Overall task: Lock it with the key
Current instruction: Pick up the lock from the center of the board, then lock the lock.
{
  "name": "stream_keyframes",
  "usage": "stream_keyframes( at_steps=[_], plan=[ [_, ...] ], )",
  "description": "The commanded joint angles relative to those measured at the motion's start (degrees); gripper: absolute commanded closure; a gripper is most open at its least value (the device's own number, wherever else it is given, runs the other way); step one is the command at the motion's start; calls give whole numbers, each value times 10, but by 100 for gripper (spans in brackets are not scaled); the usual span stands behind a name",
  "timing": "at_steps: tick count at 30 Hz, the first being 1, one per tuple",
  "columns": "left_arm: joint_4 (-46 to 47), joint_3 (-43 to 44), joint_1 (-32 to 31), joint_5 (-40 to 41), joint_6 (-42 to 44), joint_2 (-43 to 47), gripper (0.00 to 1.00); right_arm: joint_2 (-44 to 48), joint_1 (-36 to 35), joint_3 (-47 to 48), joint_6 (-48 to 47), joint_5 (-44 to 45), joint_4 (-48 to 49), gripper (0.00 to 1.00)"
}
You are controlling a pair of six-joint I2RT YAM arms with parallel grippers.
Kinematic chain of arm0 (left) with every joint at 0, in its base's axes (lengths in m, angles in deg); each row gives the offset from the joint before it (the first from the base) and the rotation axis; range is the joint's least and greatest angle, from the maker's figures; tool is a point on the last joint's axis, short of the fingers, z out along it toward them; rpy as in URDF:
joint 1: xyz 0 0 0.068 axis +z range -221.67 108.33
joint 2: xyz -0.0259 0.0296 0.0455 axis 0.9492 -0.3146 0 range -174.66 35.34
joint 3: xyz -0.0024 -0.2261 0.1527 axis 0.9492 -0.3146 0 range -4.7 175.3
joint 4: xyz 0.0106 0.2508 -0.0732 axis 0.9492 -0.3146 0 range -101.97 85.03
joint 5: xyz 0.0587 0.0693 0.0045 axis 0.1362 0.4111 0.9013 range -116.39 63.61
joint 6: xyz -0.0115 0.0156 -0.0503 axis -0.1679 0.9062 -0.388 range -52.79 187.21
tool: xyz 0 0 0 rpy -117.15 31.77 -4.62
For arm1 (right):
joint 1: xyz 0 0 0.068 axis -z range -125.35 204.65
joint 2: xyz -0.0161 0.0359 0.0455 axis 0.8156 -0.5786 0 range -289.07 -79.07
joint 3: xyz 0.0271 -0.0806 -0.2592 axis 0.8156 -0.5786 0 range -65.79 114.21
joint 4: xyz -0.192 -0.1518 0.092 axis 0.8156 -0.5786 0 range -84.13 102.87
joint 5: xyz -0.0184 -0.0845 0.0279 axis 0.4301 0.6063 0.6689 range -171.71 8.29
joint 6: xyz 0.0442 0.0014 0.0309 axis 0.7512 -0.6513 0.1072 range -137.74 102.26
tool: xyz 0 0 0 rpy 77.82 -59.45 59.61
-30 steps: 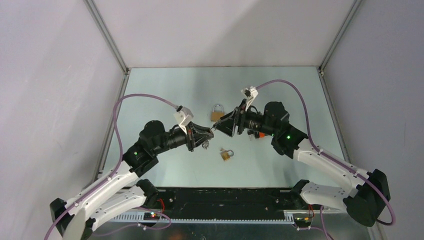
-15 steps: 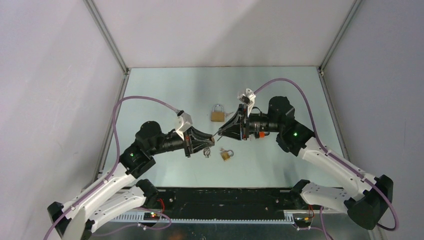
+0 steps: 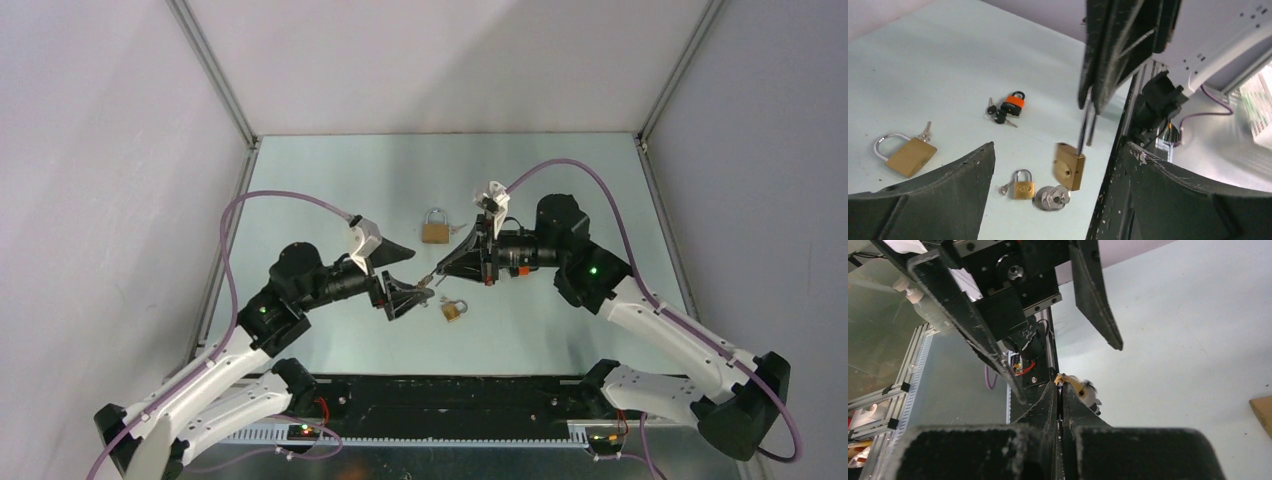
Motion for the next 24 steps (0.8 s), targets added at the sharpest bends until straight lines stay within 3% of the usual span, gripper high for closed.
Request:
stream_keyframes(
  at_steps=[1, 8, 17, 24],
  plan=[
    [76, -8, -1, 56, -39, 4, 1, 41, -2, 26, -24, -11, 61, 100],
    [168, -29, 0, 36, -90, 13, 2, 50, 12, 26, 17, -36, 120, 100],
    [227, -25, -1, -39, -97, 6, 34, 51, 14, 26, 89, 32, 161, 100],
    [246, -24, -1, -39, -90, 9, 45, 54, 14, 26, 143, 75, 177, 100]
  ],
)
